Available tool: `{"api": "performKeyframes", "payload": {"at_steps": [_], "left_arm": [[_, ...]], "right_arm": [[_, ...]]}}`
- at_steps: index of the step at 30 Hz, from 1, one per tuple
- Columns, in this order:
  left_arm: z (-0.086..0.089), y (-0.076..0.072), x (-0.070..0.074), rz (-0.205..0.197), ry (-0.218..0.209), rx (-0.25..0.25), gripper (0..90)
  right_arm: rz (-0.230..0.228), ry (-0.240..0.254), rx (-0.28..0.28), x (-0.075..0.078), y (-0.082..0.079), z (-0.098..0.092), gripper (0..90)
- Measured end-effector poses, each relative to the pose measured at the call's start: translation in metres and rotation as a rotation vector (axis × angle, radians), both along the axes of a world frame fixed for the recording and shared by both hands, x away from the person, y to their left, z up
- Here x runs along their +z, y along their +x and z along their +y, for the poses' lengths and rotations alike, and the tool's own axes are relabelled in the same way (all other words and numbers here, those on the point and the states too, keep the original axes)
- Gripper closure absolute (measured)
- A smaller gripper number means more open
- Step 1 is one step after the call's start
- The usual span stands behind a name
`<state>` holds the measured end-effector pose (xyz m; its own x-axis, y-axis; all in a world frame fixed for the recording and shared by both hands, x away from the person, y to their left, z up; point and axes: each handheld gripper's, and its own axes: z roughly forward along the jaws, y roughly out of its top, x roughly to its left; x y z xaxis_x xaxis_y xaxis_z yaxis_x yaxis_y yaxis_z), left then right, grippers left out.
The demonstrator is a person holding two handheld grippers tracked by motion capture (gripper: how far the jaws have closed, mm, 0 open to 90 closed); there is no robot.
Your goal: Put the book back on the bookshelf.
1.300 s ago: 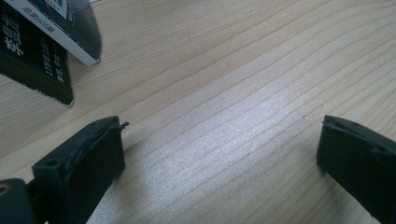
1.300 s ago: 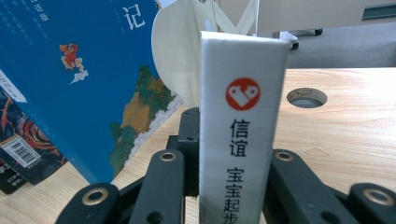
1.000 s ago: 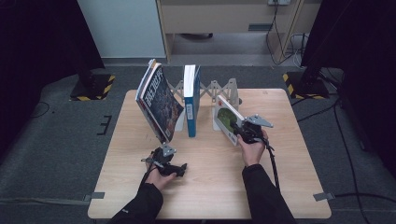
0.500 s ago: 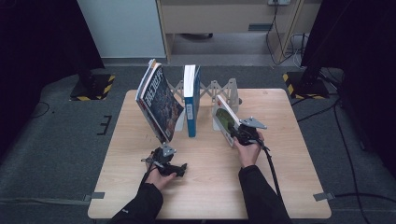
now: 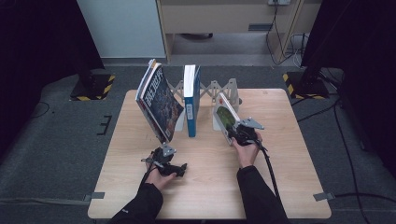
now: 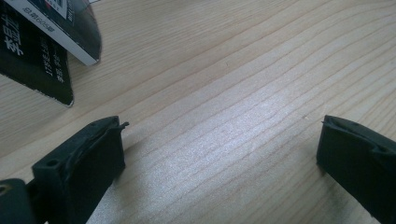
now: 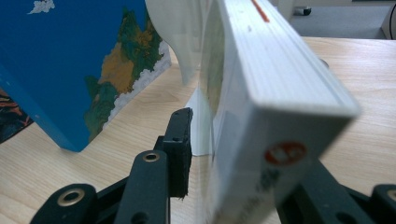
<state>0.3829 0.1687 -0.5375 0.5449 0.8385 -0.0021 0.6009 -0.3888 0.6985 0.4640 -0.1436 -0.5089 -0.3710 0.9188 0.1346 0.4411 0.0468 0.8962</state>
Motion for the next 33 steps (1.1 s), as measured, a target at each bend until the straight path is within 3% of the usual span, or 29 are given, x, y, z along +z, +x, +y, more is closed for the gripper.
{"api": "performKeyframes", "payload": {"at_steps": [7,20,24,27,33], "left_arm": [[0.000,0.000,0.000,0.002,-0.002,0.000,0.0],[0.000,0.000,0.000,0.003,-0.002,0.000,0.0],[0.000,0.000,0.000,0.003,-0.002,-0.001,0.0],[0.000,0.000,0.000,0.003,-0.002,0.000,0.0],[0.000,0.000,0.000,0.003,-0.002,-0.001,0.0]], "right_arm": [[-0.005,0.010,0.012,-0.003,-0.009,-0.011,73.0],[-0.029,-0.019,-0.043,-0.002,-0.006,0.009,74.7],[-0.024,-0.027,-0.038,-0.001,-0.002,0.013,73.9],[-0.003,-0.018,-0.024,-0.002,-0.002,0.011,64.8],[-0.002,-0.005,0.010,-0.003,-0.011,0.001,63.7]]}}
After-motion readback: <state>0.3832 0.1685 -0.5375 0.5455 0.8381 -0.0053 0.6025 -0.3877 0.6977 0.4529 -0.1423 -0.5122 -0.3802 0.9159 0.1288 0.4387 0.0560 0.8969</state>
